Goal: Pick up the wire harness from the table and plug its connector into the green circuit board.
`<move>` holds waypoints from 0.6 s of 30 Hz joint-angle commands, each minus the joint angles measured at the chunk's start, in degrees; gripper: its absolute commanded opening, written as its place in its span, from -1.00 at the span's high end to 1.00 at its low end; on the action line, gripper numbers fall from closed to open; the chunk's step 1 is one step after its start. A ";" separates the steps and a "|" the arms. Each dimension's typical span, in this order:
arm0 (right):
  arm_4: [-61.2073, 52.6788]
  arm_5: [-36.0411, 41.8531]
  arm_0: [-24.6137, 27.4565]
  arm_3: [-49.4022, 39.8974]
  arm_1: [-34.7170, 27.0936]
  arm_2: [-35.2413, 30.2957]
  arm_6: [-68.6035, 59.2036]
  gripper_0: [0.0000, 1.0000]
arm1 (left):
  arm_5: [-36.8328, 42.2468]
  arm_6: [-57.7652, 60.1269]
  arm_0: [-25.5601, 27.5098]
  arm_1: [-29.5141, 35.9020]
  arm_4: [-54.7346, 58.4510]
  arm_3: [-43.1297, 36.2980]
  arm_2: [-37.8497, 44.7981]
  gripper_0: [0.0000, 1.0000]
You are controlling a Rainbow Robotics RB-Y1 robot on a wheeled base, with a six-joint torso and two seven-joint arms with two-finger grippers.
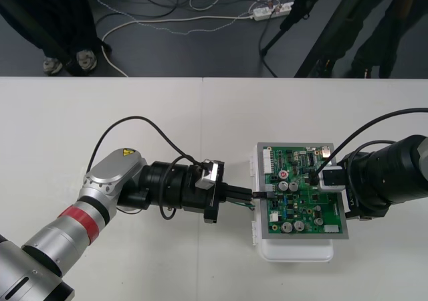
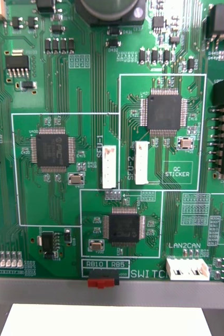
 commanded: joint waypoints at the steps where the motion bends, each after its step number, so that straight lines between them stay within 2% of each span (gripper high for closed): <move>1: -0.88 0.00 -1.68 -0.67 0.91 0.69 -1.36 -1.00 | 1.56 2.82 -2.28 -1.58 -0.59 -0.46 -1.16 1.00; 18: -0.88 0.09 -1.42 -0.67 0.82 0.69 -1.36 -1.00 | 1.65 1.68 -2.55 -1.58 -0.85 -0.55 -1.16 1.00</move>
